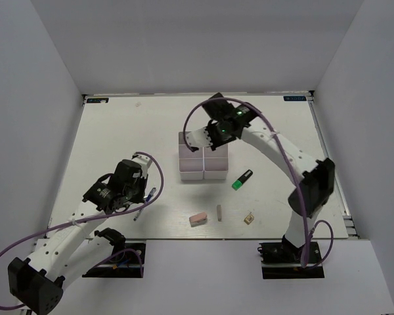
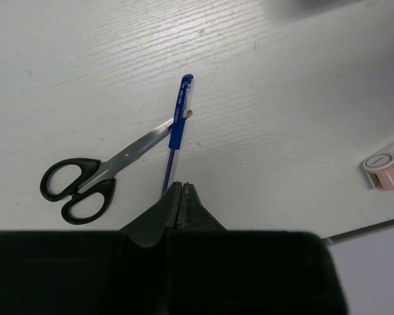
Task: Sort the stationery into containers
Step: Place the pen in the storage box, then pick up the pen from the center of the board.
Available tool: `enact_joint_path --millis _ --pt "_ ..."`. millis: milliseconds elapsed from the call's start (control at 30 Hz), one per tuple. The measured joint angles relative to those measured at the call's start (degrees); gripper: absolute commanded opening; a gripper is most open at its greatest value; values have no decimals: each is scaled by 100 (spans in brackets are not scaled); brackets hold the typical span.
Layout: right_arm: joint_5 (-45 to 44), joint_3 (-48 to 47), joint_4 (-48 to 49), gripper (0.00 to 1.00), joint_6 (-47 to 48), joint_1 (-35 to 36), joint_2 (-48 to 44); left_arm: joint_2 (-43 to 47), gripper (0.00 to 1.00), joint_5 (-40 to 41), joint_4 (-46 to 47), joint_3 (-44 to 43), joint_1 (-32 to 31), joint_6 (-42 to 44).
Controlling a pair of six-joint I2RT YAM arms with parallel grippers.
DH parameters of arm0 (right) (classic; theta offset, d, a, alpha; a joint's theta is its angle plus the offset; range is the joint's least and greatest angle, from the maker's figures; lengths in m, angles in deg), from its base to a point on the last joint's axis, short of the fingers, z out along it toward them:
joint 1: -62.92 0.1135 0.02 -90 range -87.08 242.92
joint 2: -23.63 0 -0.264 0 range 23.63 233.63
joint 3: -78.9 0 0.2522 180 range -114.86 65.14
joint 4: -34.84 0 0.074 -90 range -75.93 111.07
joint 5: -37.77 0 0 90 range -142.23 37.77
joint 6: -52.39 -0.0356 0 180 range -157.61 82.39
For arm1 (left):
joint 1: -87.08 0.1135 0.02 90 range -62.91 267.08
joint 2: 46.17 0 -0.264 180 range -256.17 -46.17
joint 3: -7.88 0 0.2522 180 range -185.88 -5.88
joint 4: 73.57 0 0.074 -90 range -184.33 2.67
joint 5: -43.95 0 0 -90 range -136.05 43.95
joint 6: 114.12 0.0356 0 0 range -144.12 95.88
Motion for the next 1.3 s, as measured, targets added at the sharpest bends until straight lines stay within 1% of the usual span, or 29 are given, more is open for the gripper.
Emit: enact_joint_path --millis 33,67,100,133,167,200,233,300,333,367,433,500,700,833,1067,1300 --pt "267 114 -229 0 -94 -85 -232 -13 0 -20 0 7 0 13" --pt "625 450 -332 8 -94 -203 -597 -35 2 -44 0 15 0 28" --pt "973 820 -544 39 -74 -337 -981 -52 26 -72 -2 22 0 33" --pt "1309 1408 -660 51 -13 -483 -1429 -92 46 -107 -2 26 0 42" --pt "1526 1969 -662 57 66 -610 -1836 -127 61 -151 -2 26 0 76" --pt "1742 2579 -774 60 184 -710 -2203 -166 75 -179 0 28 0 52" --pt "1902 3145 -813 62 269 -776 -2474 -197 80 -203 0 31 0 83" --pt "2166 4074 -750 64 472 -863 -2743 -243 82 -232 -2 37 0 44" --pt "2277 4459 -699 68 566 -914 -2756 -262 83 -245 -2 37 0 42" --pt "2361 4752 -605 68 643 -992 -2717 -278 83 -254 0 37 2 42" --pt "2472 5095 -348 68 789 -1185 -2601 -308 83 -271 -2 37 4 44" --pt "2601 5217 44 68 925 -1357 -2485 -337 83 -275 -2 37 4 44" --pt "2774 5213 1279 67 1075 -1609 -2031 -382 84 -275 -4 37 7 44" --pt "2776 5099 1716 66 1185 -1751 -1696 -389 84 -275 -2 37 7 44" --pt "2776 4645 1921 66 1550 -1845 -1073 -400 84 -275 -4 37 7 44" --pt "2804 4002 1460 63 2240 -1915 -461 -400 84 -273 -7 37 7 46"
